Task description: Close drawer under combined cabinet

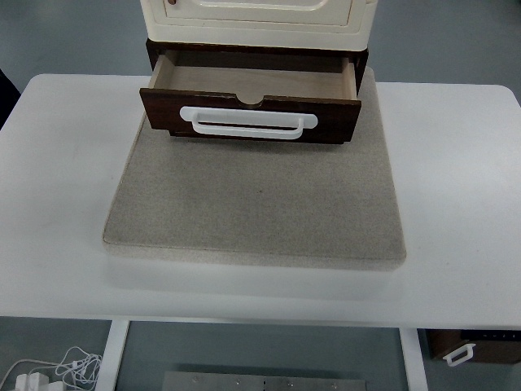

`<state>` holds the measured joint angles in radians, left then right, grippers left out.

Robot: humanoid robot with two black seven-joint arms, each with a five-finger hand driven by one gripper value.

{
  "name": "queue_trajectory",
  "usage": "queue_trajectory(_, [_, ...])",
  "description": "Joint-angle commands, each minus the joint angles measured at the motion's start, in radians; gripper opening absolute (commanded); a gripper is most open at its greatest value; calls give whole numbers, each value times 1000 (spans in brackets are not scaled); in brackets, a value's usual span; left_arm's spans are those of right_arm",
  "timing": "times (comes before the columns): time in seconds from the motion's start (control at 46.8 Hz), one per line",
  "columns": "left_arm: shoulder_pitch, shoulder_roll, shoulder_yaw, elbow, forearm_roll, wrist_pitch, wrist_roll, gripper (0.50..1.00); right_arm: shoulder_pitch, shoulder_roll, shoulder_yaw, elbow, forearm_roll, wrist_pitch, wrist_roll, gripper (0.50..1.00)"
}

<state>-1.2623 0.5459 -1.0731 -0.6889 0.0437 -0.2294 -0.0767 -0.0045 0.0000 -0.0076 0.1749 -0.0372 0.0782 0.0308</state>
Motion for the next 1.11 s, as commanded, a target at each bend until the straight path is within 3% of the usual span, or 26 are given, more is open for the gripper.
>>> queue_trajectory(0.0, [0, 17, 2, -70, 15, 1, 0, 1000, 0, 0, 0, 0, -1, 0, 0, 952])
queue_trajectory(0.384, [40, 39, 12, -379, 148, 1, 3, 1000, 0, 0, 0, 0, -1, 0, 0, 952])
queue_trajectory(0.705, [115, 49, 136, -708, 189, 18, 6, 1000, 0, 0, 0, 0, -1, 0, 0, 952])
queue_trajectory(0.876, [116, 42, 240, -808, 280, 18, 12, 1000, 0, 0, 0, 0, -1, 0, 0, 952])
queue_trajectory(1.089, [110, 5, 386, -854, 424, 15, 32, 1000, 0, 0, -2, 0, 0, 0, 0, 952])
